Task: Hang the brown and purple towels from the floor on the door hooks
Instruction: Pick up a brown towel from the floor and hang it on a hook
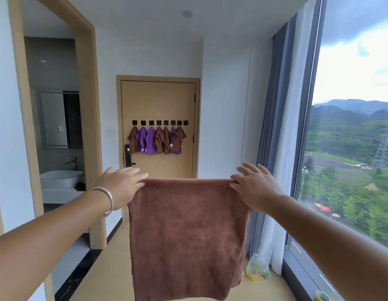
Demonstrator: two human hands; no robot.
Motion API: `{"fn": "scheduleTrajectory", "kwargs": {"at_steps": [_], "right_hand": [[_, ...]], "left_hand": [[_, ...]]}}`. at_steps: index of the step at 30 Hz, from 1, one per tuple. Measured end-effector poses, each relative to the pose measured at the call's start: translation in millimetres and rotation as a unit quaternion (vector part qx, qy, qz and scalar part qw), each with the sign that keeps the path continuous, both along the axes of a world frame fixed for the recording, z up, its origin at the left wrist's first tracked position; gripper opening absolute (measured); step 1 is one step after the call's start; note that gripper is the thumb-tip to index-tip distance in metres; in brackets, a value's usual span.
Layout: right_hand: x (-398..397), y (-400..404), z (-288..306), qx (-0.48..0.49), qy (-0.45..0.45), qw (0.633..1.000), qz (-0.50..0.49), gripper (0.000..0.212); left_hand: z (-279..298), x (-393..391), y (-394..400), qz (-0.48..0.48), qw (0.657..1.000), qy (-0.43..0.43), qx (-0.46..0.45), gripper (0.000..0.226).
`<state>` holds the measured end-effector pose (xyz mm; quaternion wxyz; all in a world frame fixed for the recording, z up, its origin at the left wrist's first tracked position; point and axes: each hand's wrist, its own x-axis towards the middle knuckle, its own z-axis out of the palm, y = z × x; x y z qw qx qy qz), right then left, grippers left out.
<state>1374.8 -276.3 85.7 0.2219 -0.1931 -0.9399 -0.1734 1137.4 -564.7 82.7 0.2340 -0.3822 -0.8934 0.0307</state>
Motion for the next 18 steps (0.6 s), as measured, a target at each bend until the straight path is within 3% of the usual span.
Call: {"fn": "scheduleTrajectory", "kwargs": {"at_steps": [18], "right_hand": [[-247,122,17,0.015,-0.04,0.998,-0.046,0.047]], "left_hand": [[13,-245,127,-0.018,0.999,-0.038,0.022,0.044]]}}
